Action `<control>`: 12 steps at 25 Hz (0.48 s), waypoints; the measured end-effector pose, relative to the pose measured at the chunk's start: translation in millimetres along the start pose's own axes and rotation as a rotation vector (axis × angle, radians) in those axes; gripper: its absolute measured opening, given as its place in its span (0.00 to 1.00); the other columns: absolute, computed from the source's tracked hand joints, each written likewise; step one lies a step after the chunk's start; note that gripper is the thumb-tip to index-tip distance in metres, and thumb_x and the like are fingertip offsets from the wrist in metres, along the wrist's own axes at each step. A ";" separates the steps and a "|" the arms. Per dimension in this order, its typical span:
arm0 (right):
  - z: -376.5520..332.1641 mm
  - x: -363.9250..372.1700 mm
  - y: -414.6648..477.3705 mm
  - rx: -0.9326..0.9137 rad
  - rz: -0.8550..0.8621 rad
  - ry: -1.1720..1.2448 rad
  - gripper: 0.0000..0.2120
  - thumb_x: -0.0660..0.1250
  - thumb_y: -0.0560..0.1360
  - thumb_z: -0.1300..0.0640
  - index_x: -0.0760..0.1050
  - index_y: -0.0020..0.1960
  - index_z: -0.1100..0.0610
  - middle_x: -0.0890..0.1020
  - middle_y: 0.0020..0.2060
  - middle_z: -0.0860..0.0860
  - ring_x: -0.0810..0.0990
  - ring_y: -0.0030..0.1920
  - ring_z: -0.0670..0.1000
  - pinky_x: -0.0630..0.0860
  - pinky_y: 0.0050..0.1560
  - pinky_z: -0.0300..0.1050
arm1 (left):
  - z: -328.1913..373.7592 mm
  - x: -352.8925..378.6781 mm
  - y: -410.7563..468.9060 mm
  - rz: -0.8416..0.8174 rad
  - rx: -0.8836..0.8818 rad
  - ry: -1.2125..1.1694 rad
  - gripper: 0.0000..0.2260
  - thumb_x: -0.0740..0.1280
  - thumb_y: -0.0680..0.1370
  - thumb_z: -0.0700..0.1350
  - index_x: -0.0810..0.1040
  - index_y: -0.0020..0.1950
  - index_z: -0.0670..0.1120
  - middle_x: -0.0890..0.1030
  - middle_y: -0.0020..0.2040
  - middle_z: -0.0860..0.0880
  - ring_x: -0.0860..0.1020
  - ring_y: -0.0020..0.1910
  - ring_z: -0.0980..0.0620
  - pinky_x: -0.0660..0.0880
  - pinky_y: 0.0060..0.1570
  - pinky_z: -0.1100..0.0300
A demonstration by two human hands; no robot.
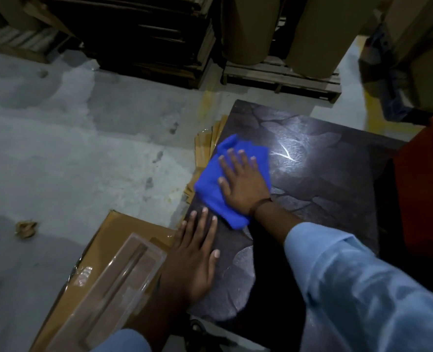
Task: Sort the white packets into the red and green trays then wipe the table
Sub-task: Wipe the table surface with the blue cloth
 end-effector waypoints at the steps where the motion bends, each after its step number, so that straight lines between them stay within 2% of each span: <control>1: -3.7 1.9 -13.6 -0.237 -0.014 -0.049 0.29 0.47 0.81 0.42 0.58 0.79 0.51 0.58 0.79 0.55 0.55 0.78 0.61 0.52 0.76 0.64 | -0.7 -0.2 0.1 0.008 -0.001 -0.001 0.29 0.55 0.83 0.53 0.56 0.82 0.43 0.49 0.83 0.42 0.47 0.82 0.41 0.58 0.77 0.41; 2: 8.8 -2.3 -17.3 -0.394 -0.018 -0.068 0.27 0.48 0.82 0.43 0.58 0.79 0.50 0.58 0.79 0.54 0.55 0.78 0.60 0.52 0.76 0.64 | -1.2 0.0 0.6 0.009 -0.001 0.002 0.29 0.56 0.83 0.53 0.57 0.82 0.43 0.49 0.83 0.42 0.47 0.82 0.41 0.57 0.77 0.41; 3: 33.5 -5.9 -11.1 -0.375 0.006 -0.068 0.27 0.48 0.82 0.44 0.58 0.79 0.50 0.59 0.79 0.54 0.56 0.78 0.60 0.53 0.76 0.65 | 0.2 -0.2 -0.2 -0.001 0.002 0.003 0.29 0.56 0.83 0.53 0.56 0.82 0.44 0.48 0.83 0.42 0.47 0.82 0.41 0.57 0.78 0.41; 4: 66.2 -15.4 1.2 -0.181 0.039 -0.043 0.27 0.47 0.81 0.44 0.59 0.78 0.50 0.60 0.78 0.54 0.58 0.77 0.61 0.56 0.74 0.67 | 1.1 -2.1 -1.0 -0.004 0.005 0.000 0.30 0.56 0.83 0.53 0.54 0.83 0.44 0.47 0.83 0.43 0.46 0.82 0.41 0.57 0.78 0.42; 6: 110.2 -27.9 11.3 0.321 0.091 0.034 0.30 0.44 0.78 0.43 0.60 0.78 0.50 0.60 0.78 0.54 0.58 0.77 0.61 0.55 0.74 0.66 | 1.0 -6.2 1.0 0.015 0.009 -0.005 0.31 0.57 0.83 0.52 0.52 0.83 0.45 0.47 0.84 0.43 0.46 0.82 0.42 0.57 0.78 0.41; 7: 103.0 -25.5 6.3 0.411 0.092 0.079 0.31 0.44 0.78 0.43 0.59 0.78 0.50 0.59 0.78 0.54 0.57 0.78 0.61 0.54 0.75 0.65 | 1.0 -5.3 2.7 0.012 0.012 -0.010 0.31 0.57 0.83 0.52 0.52 0.83 0.45 0.47 0.84 0.43 0.46 0.82 0.42 0.57 0.77 0.41; 11: 17.0 -22.0 -115.4 0.176 0.076 0.074 0.29 0.51 0.81 0.45 0.53 0.80 0.50 0.52 0.80 0.51 0.48 0.80 0.57 0.50 0.77 0.62 | 2.9 -3.6 -2.7 0.013 0.025 -0.018 0.31 0.59 0.82 0.52 0.54 0.82 0.43 0.48 0.83 0.42 0.47 0.82 0.40 0.59 0.76 0.40; 12: 10.5 -26.8 -145.6 0.168 0.070 0.092 0.28 0.53 0.81 0.46 0.53 0.80 0.50 0.51 0.80 0.51 0.47 0.80 0.57 0.51 0.77 0.62 | 0.8 -2.9 4.2 0.015 0.024 -0.015 0.31 0.58 0.82 0.53 0.54 0.82 0.43 0.48 0.83 0.42 0.47 0.82 0.40 0.59 0.76 0.40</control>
Point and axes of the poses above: each hand's wrist, its own y-axis towards the middle knuckle, its own x-axis out of the palm, z = x × y, the point moved 8 cm from there along y, towards the middle knuckle
